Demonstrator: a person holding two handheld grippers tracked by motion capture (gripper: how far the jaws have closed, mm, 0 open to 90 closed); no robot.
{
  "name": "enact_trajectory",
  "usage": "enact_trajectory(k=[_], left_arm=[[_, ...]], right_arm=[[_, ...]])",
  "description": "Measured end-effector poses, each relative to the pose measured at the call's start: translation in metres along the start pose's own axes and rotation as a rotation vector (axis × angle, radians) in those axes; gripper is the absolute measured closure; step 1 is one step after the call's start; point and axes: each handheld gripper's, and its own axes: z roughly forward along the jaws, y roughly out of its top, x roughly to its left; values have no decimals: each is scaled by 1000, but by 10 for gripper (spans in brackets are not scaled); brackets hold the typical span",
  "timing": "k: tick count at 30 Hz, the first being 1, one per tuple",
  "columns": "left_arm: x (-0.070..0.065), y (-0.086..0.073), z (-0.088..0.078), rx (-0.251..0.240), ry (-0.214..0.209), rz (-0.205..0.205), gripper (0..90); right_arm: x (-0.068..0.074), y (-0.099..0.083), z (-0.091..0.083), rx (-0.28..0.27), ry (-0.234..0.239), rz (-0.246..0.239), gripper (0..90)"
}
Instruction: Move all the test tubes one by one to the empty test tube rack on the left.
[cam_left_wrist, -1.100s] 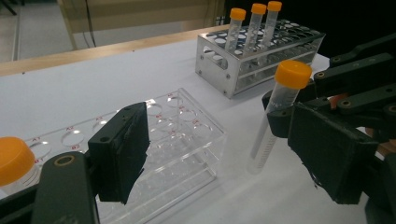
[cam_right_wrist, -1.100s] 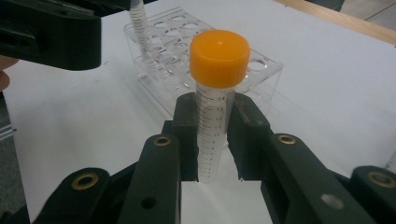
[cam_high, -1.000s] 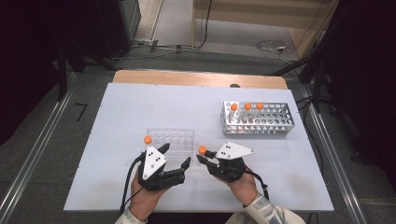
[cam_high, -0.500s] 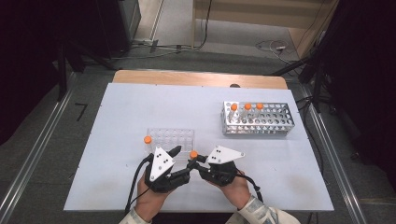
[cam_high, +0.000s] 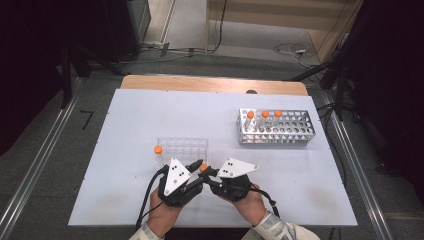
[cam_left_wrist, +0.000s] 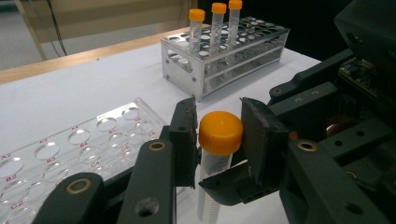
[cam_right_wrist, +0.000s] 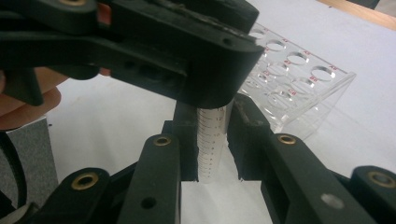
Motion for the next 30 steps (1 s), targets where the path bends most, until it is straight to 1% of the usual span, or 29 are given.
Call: enact_trajectory(k=[8, 12, 17, 20, 21, 25, 30], left_arm=[[0, 0, 0, 0, -8, 8, 697], [1, 1, -1, -2, -9, 4, 701], [3, 3, -4, -11, -9, -1, 702], [5, 5, -6, -16, -7, -8, 702], [6, 6, -7, -19, -12, -17, 702], [8, 8, -11, -28, -12, -22, 702], [10, 11, -15, -28, -3, -29, 702]], right_arm=[[1, 0, 0, -3, 4, 2, 718], [1, 0, 0, -3, 6, 2, 707], [0, 1, 0, 4, 19, 10, 536], [-1, 1, -1, 1, 8, 19, 436], [-1, 1, -3, -2, -1, 21, 401], [-5, -1, -7, -9, -20, 29, 321], [-14, -4, -12, -13, -45, 51, 281]])
